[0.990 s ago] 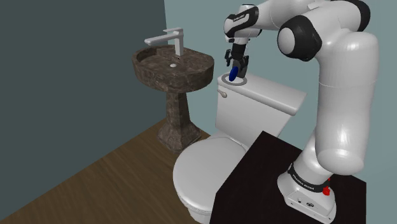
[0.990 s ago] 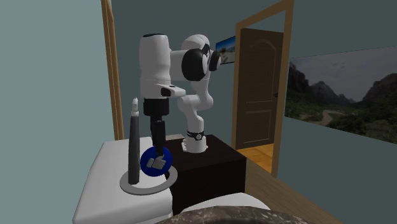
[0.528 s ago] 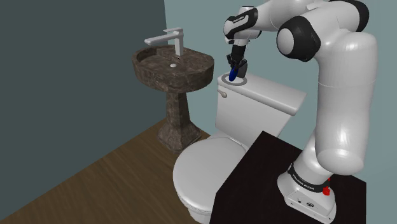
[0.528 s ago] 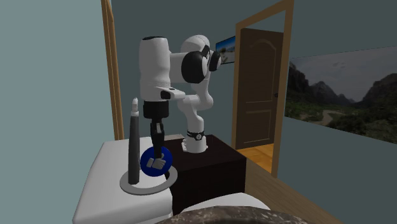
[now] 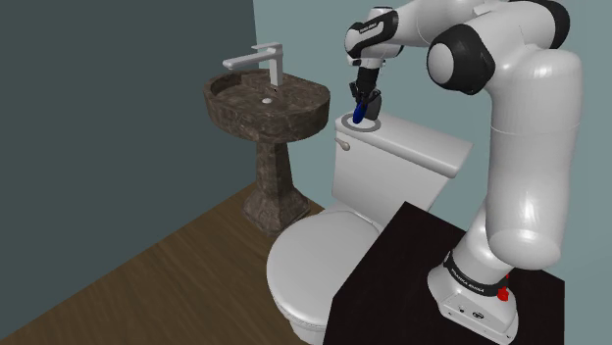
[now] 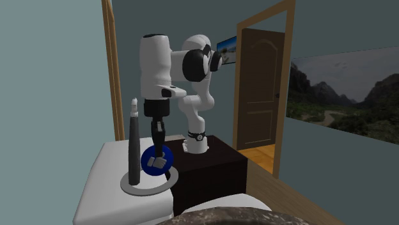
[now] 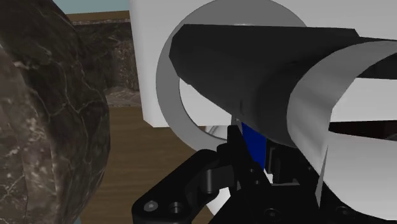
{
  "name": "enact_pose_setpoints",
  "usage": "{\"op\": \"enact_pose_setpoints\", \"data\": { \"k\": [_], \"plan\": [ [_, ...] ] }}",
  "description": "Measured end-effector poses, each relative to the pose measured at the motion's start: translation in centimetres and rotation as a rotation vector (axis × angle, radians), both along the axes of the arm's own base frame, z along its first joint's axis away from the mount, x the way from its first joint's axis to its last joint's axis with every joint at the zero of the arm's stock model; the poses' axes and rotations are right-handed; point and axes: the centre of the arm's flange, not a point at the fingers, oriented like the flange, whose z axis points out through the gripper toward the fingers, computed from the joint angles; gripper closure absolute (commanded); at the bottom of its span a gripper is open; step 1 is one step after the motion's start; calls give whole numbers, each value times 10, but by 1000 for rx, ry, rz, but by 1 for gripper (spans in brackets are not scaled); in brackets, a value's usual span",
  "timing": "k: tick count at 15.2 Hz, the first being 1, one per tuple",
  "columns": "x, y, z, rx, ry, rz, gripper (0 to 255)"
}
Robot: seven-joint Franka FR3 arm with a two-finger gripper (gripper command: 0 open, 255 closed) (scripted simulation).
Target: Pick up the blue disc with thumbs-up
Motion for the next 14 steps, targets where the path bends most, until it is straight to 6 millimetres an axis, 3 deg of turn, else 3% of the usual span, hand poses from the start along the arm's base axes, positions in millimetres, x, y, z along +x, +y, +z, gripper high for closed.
{"op": "enact_pose_setpoints", "data": {
  "k": [14],
  "plan": [
    [-1,0,70,0,0,0,255]
  ]
}}
